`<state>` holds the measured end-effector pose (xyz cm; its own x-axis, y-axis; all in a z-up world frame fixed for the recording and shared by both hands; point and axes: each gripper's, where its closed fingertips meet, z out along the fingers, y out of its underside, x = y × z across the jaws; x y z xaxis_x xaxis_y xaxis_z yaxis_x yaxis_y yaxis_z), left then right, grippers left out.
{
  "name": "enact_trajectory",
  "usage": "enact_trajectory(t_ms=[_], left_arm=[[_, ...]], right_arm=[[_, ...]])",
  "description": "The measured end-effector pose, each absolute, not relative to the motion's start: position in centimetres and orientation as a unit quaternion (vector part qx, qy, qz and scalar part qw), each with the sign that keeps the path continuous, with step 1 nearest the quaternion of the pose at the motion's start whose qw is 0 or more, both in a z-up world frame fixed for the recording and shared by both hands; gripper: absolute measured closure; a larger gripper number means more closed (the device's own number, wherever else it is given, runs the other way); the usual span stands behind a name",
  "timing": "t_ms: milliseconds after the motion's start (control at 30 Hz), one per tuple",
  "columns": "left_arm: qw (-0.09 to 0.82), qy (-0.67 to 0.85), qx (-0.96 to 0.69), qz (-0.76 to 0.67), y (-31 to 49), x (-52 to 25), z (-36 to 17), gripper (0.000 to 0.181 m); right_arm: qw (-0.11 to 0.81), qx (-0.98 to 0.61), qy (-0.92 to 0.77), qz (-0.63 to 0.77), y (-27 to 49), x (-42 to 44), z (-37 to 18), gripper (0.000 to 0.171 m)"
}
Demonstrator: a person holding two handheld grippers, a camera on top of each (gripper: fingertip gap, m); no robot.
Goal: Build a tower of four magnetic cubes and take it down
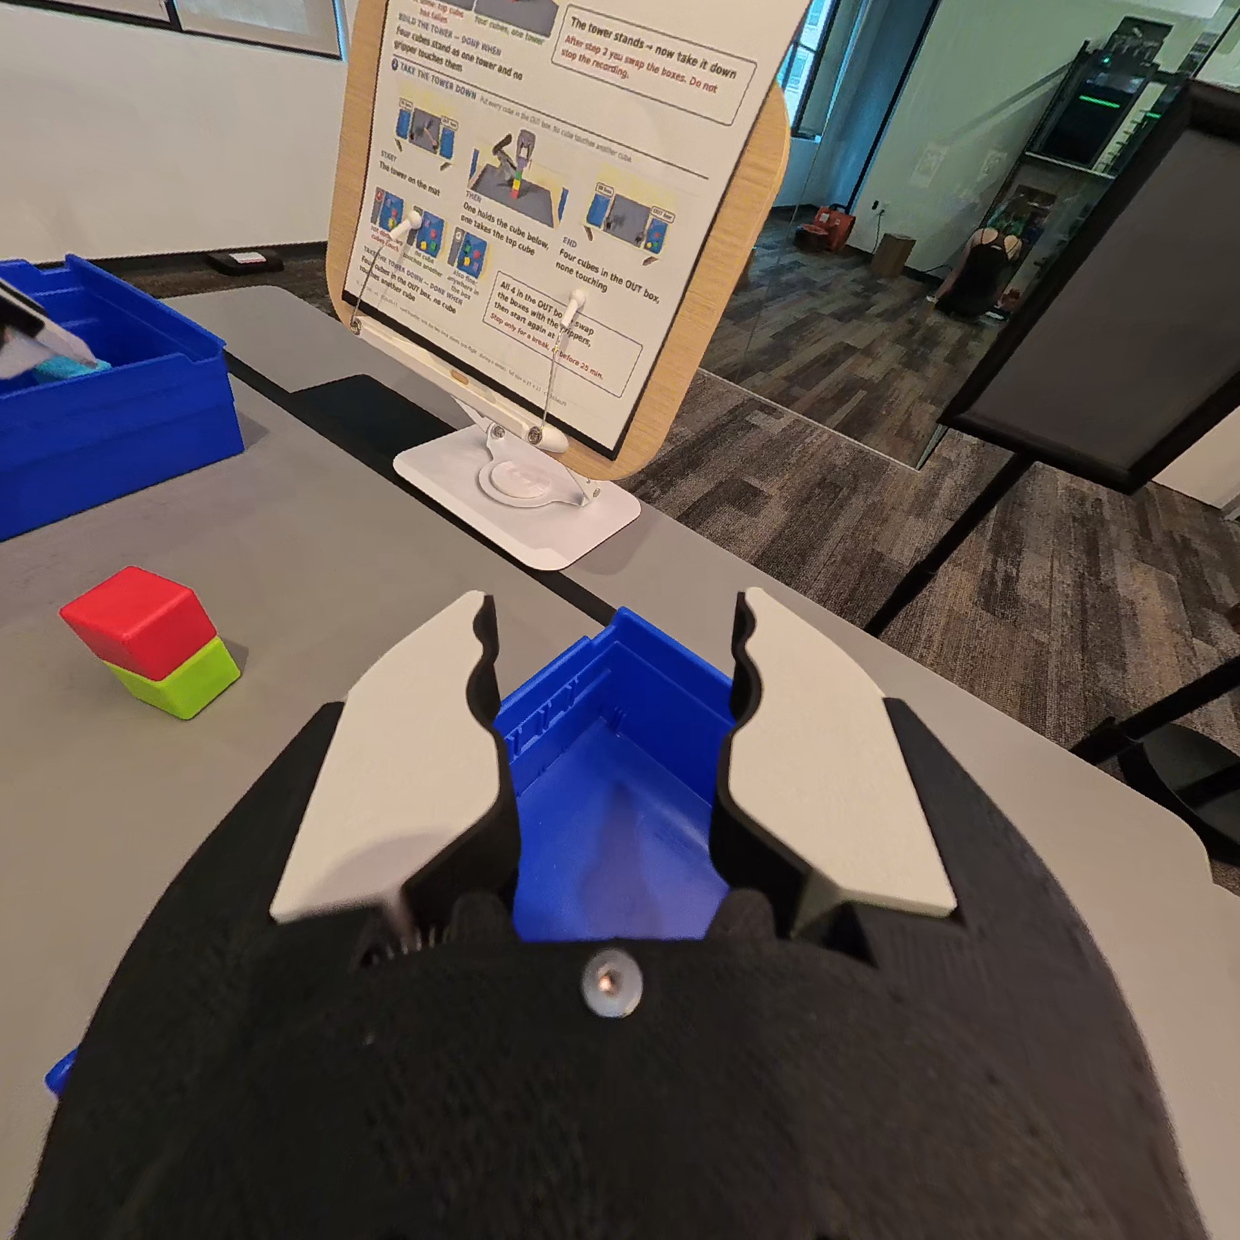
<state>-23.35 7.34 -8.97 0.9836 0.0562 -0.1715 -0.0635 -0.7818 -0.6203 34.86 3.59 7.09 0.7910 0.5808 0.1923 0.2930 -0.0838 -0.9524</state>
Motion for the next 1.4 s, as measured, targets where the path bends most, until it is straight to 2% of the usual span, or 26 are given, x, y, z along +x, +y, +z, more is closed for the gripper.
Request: enact_trajectory(t_ms=[133,200,433,600,1000,1400], left_arm=[[0.289,-0.016,-0.954,0.077,7.3,-23.8,-11.4,0.126],[0.293,-0.017,-0.951,0.094,7.5,-24.5,-11.3,0.135],[0.277,-0.023,-0.954,0.109,7.0,-25.4,-10.9,0.126],[0.264,0.009,-0.96,0.093,6.7,-25.0,-11.3,0.134],[0.197,0.034,-0.979,0.037,4.3,-22.9,-12.4,0.132],[0.179,0.101,-0.979,0.011,3.7,-22.3,-12.7,0.132]], right_arm=[[0.604,-0.727,-0.305,0.116,3.6,34.5,7.0,0.103],[0.6,-0.729,-0.309,0.114,3.6,34.4,6.8,0.103],[0.581,-0.74,-0.323,0.1,3.9,33.8,5.7,0.102],[0.572,-0.744,-0.331,0.1,3.9,33.5,5.2,0.102],[0.559,-0.75,-0.341,0.094,4.0,33.3,4.5,0.102],[0.546,-0.754,-0.351,0.099,4.0,32.6,3.8,0.102]])
